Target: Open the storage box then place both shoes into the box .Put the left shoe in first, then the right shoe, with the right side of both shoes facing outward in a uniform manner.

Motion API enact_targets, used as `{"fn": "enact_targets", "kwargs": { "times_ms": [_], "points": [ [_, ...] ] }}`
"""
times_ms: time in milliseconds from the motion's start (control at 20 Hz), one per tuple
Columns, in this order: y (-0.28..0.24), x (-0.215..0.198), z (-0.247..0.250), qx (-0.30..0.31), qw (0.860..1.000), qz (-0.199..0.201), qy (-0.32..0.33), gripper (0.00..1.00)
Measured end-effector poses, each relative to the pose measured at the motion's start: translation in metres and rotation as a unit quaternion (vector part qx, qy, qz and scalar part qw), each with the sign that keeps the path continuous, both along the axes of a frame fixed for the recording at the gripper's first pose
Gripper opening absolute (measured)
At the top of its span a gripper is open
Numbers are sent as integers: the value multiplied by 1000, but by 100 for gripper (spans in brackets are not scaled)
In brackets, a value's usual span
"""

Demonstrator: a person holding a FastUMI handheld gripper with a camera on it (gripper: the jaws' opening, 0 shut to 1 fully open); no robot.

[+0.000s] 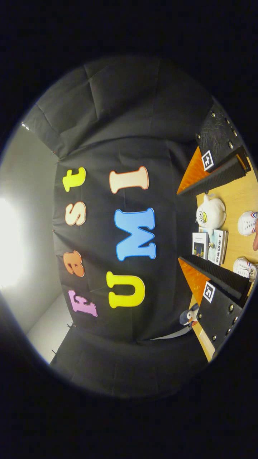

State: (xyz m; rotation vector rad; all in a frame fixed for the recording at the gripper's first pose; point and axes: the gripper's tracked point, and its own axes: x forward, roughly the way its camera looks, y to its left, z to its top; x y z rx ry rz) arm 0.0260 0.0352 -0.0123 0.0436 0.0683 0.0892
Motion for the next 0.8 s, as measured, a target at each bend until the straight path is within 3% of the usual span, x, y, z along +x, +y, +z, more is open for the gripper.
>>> {"fn": "enact_targets", "kwargs": {
  "times_ms": [200, 400, 650, 800],
  "points": [
    [73, -4, -55, 35, 991, 108, 72, 97],
    [148, -20, -119, 82, 960, 206, 171, 97],
    [218, -34, -175, 106, 919, 283, 254, 98],
    [244, -39, -210, 128, 895, 299, 305, 98]
  ]
}}
